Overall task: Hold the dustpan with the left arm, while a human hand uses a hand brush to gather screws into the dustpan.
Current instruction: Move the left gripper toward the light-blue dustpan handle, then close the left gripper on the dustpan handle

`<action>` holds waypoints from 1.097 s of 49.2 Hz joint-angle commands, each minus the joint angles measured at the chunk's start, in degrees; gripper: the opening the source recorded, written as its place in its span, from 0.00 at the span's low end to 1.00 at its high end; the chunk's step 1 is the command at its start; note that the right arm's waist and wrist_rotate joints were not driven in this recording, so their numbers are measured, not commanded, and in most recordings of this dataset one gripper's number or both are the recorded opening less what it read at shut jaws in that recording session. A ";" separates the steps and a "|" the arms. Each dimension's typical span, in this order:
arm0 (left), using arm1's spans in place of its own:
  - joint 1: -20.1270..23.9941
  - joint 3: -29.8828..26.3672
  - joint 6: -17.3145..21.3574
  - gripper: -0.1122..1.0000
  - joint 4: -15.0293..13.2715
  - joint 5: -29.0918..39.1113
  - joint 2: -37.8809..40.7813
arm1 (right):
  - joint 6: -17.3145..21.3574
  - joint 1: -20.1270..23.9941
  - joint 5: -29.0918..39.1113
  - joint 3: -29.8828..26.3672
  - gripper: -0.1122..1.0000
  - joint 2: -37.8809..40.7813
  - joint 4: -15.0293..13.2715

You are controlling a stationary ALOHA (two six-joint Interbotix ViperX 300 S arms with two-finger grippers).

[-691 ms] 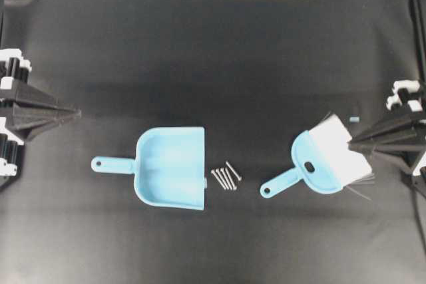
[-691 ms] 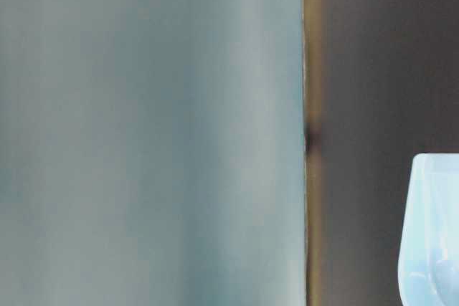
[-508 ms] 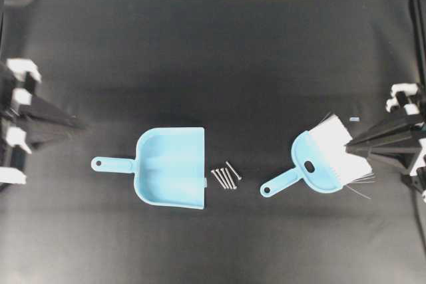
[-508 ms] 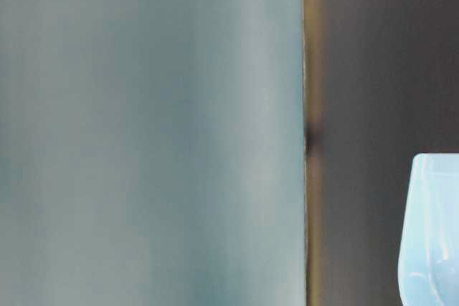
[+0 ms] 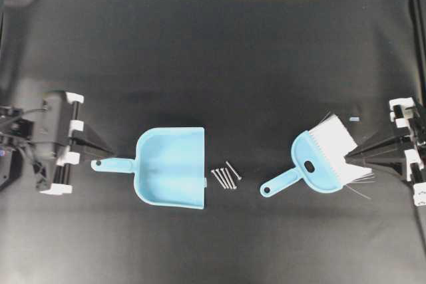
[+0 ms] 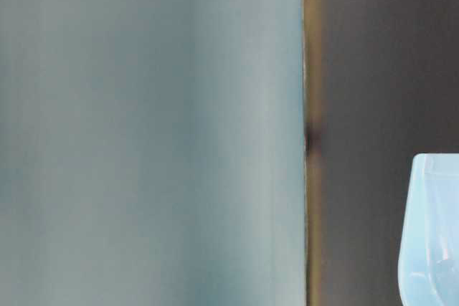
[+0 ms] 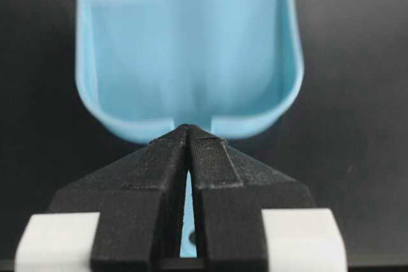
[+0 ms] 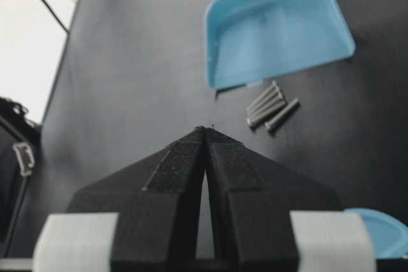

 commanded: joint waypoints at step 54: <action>0.18 -5.71 -5.10 0.89 0.18 -7.38 21.80 | -0.09 0.00 8.00 9.32 0.10 -19.69 0.18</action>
